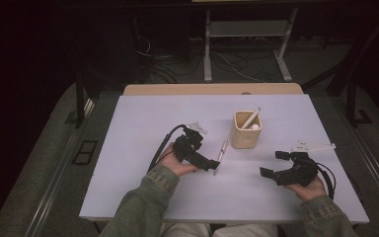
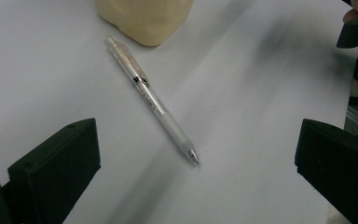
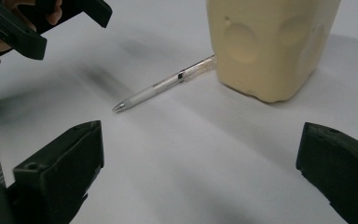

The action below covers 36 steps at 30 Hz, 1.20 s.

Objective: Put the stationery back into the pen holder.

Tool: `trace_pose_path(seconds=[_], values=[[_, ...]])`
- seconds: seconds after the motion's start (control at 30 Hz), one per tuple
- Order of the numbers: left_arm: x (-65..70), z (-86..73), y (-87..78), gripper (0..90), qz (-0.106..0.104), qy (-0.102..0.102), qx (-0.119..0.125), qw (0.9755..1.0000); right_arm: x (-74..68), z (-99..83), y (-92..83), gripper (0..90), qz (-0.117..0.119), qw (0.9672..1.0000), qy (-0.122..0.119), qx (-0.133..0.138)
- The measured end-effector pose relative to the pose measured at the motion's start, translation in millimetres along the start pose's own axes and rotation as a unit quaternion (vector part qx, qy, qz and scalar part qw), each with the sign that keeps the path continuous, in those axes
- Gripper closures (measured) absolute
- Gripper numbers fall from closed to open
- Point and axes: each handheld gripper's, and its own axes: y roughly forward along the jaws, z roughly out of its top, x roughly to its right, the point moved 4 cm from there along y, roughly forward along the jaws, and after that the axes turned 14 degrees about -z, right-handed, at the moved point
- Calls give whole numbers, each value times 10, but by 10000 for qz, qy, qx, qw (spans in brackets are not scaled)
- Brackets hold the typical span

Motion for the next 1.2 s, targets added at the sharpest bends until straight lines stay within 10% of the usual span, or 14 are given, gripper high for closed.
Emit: trace_pose_path(seconds=[0.57, 1.2], values=[[-16, 45, 284, 68, 19, -396, -360, 9986, 16, 2, 0, 4, -29, 10000, 16, 16], [-109, 52, 474, 337, 314, -973, -621, 9928, 17, 10, 1, 4, -54, 9999, -13, 108]])
